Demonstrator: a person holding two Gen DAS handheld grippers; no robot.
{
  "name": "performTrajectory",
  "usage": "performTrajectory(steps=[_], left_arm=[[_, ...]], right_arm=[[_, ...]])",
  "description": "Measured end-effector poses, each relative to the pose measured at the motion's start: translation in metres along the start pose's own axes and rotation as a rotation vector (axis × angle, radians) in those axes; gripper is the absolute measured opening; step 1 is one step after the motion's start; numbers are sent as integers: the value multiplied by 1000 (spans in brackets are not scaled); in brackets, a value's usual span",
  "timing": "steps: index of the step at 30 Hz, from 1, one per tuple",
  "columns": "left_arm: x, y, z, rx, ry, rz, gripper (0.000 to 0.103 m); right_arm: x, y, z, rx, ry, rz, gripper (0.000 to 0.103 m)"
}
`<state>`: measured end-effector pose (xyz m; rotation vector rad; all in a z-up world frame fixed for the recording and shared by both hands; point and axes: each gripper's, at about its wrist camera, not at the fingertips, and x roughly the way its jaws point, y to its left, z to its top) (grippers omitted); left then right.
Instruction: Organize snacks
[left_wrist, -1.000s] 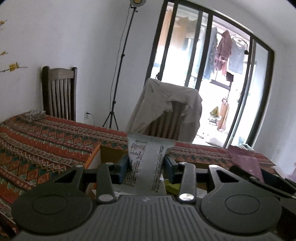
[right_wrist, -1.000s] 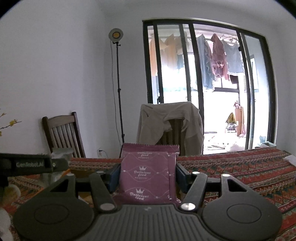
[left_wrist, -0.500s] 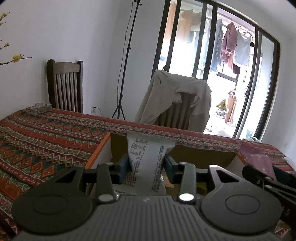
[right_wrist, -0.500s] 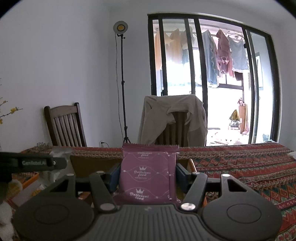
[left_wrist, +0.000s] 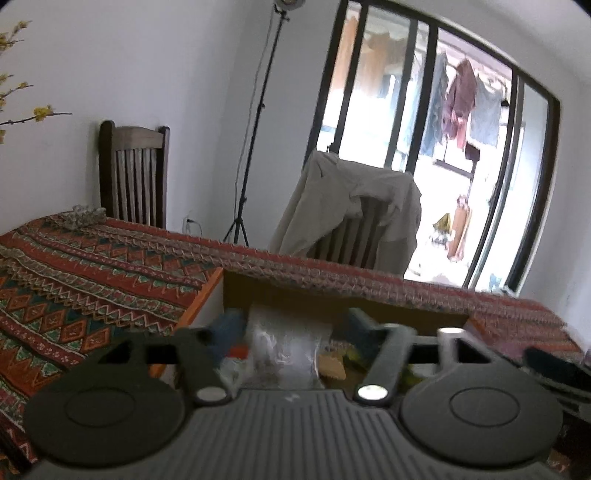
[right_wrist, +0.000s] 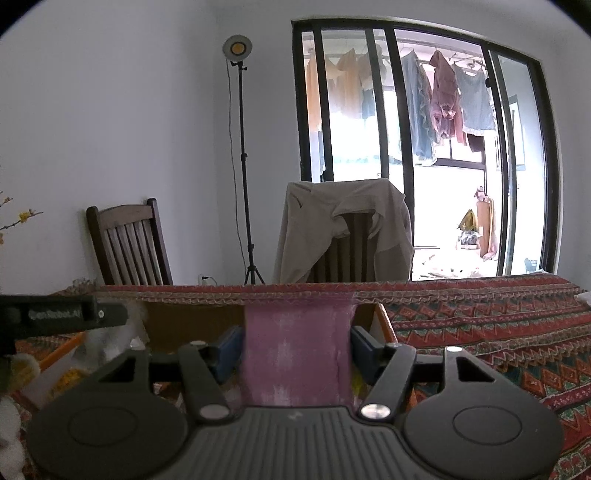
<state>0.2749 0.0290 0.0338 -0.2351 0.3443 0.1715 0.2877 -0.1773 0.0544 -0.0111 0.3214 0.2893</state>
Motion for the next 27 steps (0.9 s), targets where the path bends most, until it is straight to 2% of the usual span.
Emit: performTrajectory(steps=[1, 2, 6, 27], left_arm=[[-2, 1, 1, -9, -13, 3, 95], [-5, 2, 1, -21, -22, 8, 103], [-6, 5, 3, -50, -19, 10, 103], [-2, 2, 0, -36, -20, 26, 103]], right_arm=[[-1, 0, 0, 2, -6, 4, 88], [-2, 0, -1, 1, -12, 7, 96], [-1, 3, -2, -11, -11, -9, 103], [1, -4, 1, 27, 11, -18, 103]])
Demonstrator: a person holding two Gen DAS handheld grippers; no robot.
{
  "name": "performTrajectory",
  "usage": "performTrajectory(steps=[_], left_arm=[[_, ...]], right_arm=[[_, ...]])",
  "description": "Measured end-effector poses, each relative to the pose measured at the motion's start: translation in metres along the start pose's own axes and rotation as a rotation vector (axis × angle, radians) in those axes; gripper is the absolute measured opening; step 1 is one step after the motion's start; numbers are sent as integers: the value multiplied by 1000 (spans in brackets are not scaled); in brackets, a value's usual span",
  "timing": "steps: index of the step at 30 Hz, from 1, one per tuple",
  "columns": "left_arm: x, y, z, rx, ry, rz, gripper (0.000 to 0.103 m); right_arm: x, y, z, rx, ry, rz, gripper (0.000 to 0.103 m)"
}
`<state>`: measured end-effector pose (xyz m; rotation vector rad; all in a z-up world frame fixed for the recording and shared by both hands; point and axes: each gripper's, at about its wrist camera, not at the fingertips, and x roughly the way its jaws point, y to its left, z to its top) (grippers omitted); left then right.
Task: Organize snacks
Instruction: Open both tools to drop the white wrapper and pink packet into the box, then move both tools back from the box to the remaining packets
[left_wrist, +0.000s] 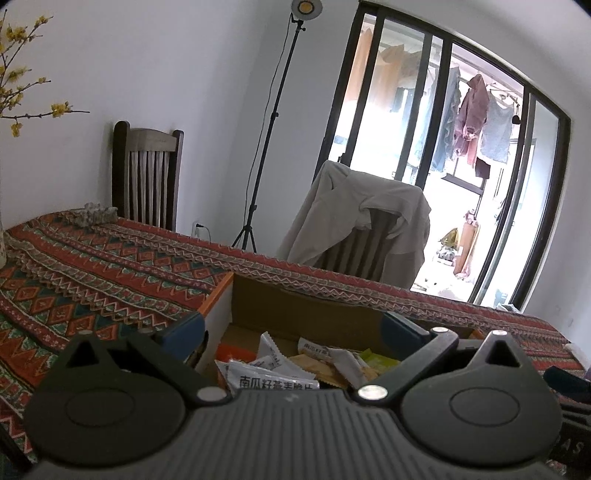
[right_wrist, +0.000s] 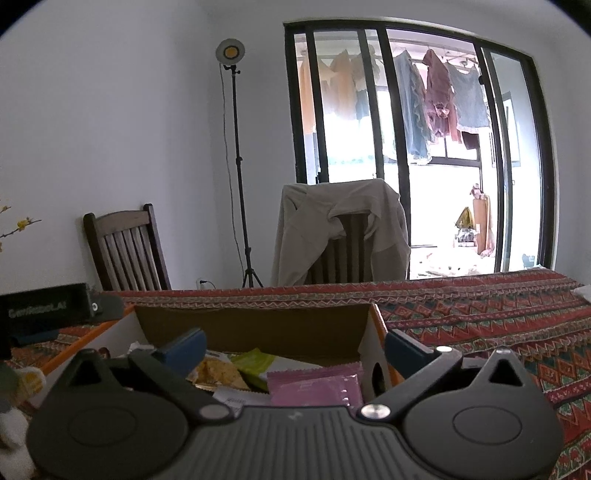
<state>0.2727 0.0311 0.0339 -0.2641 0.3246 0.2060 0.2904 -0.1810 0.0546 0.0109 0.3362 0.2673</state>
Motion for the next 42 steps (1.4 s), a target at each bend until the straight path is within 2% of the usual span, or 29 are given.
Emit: performTrajectory(steps=[5, 11, 20, 33, 37, 42], left_arm=[[-1, 2, 1, -13, -2, 8, 103], [-9, -1, 9, -17, 9, 12, 103], [-50, 16, 24, 3, 34, -7, 103], [-93, 53, -32, 102, 178, 2, 103], [-89, 62, -55, 106, 196, -1, 103], [-85, 61, -64, 121, 199, 0, 103]], right_arm=[[1, -4, 0, 17, 15, -6, 103], [-11, -9, 9, 39, -9, -2, 103], [-38, -19, 28, 56, 13, 30, 103], [-96, -38, -31, -25, 171, -9, 103], [-94, -40, -46, -66, 237, -26, 103], [-79, -33, -52, -57, 301, -6, 103]])
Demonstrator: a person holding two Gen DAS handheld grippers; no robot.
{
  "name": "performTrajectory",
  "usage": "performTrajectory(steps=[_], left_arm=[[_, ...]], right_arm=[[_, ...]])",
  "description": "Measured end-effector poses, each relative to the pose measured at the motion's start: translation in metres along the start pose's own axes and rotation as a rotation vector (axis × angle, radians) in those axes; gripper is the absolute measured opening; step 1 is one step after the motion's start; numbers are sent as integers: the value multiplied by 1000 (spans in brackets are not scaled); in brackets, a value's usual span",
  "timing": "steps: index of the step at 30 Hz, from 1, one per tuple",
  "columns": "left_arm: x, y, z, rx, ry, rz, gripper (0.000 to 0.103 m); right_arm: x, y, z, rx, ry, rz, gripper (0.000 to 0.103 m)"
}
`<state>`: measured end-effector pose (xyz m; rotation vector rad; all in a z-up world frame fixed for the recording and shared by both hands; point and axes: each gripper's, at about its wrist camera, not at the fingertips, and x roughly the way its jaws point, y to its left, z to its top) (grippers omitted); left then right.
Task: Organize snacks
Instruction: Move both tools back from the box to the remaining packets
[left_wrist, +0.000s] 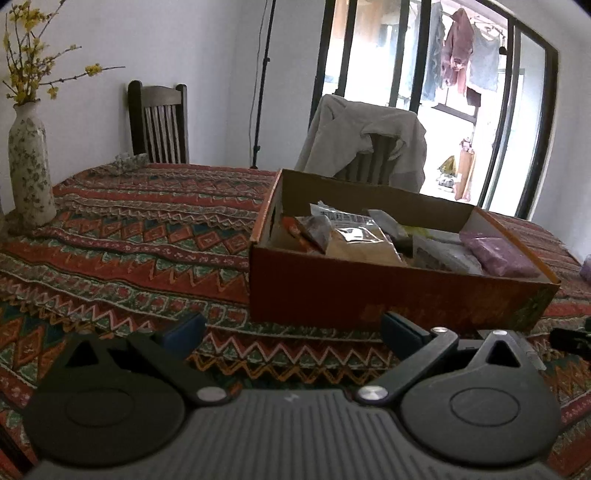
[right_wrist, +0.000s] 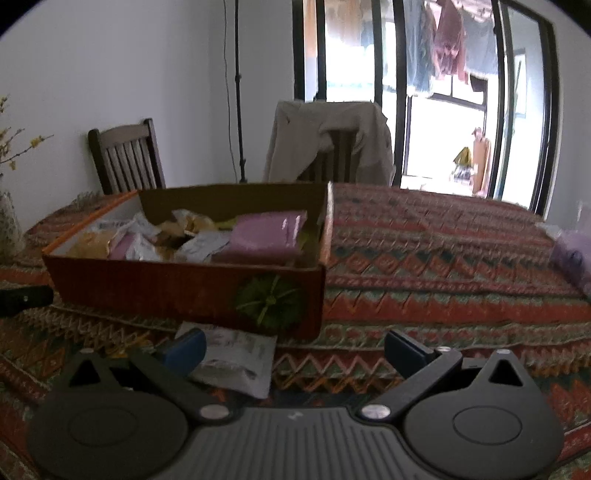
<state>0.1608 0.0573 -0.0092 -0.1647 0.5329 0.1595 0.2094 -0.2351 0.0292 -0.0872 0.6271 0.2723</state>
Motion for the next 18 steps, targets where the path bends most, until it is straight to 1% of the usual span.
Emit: performTrajectory(steps=[3, 6, 10, 13, 15, 18], left_arm=[[0, 3, 1, -18, -2, -5, 103], [2, 8, 2, -40, 7, -7, 103], [4, 11, 3, -57, 18, -15, 103], [3, 12, 2, -58, 12, -19, 103], [3, 11, 2, -56, 16, -16, 103], [4, 11, 2, -59, 21, -20, 103]], right_arm=[[11, 11, 3, 1, 34, 18, 103], [30, 23, 7, -1, 87, 37, 103], [50, 37, 9, -17, 137, 24, 103], [65, 40, 8, -1, 173, 8, 103], [69, 44, 7, -17, 163, -19, 103], [70, 44, 6, -19, 157, -16, 103]])
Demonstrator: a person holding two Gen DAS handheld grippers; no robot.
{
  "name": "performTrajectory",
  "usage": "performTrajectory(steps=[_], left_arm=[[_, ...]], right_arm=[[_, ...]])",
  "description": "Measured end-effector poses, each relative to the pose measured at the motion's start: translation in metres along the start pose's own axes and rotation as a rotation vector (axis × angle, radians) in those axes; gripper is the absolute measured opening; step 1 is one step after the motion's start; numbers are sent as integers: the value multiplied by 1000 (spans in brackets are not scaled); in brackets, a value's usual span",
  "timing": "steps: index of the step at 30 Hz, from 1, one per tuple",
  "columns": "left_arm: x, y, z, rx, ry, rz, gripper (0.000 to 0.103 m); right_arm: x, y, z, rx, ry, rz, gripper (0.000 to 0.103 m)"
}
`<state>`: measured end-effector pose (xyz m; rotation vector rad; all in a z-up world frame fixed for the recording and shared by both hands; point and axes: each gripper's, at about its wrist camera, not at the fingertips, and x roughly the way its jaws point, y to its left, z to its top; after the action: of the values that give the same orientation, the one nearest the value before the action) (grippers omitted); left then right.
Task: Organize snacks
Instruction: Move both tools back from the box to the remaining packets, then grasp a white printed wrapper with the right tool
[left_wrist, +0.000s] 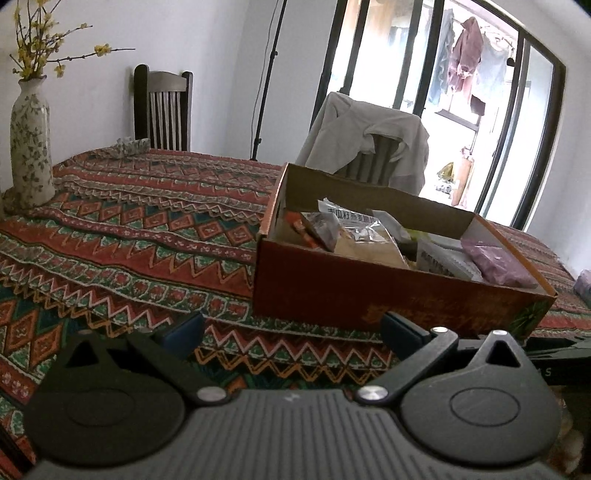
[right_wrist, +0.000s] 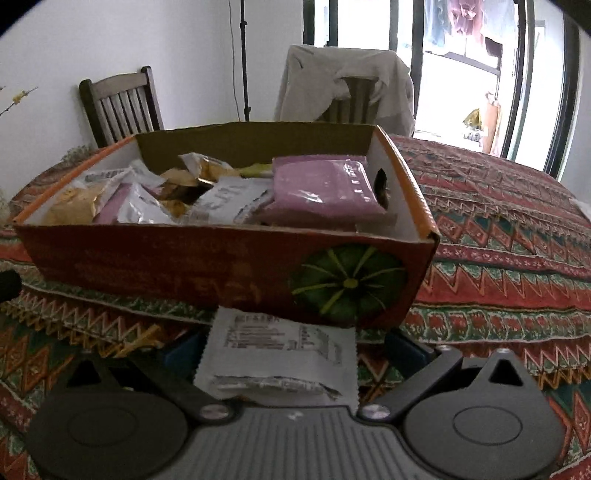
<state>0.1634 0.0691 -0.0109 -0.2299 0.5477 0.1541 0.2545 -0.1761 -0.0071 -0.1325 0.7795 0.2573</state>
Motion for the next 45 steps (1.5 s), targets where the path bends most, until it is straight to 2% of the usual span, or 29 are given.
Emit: performTrajectory(steps=[4, 5, 6, 8, 12, 13, 17, 23, 30, 34, 39, 45], left_arm=[[1, 0, 0, -2, 8, 2, 103], [1, 0, 0, -4, 9, 2, 103], [2, 0, 0, -6, 11, 4, 103], [3, 1, 0, -11, 17, 1, 103], [4, 2, 0, -17, 24, 3, 103], [4, 2, 0, -18, 24, 2, 103], [4, 2, -1, -16, 24, 7, 103], [7, 3, -1, -21, 36, 9, 103], [8, 0, -1, -14, 39, 32, 103], [9, -11, 0, 20, 63, 37, 103], [7, -32, 0, 29, 104, -13, 103], [9, -72, -11, 143, 138, -50, 103]], right_arm=[[0, 1, -3, -2, -16, -1, 103], [-1, 1, -3, -3, -25, 2, 100], [-3, 0, -4, -7, -35, 6, 96], [-8, 2, -5, -18, -44, 14, 81], [-12, 0, -4, -11, -53, 22, 66], [-14, -2, -4, -6, -57, 23, 54], [-19, -7, -4, 5, -61, 36, 43], [-39, -19, -5, 33, -133, 54, 41], [-73, -46, -14, 63, -238, 29, 41], [-79, -63, -22, 69, -246, 9, 41], [-76, -79, -31, 111, -252, 18, 41], [-71, -86, -39, 148, -257, 41, 41]])
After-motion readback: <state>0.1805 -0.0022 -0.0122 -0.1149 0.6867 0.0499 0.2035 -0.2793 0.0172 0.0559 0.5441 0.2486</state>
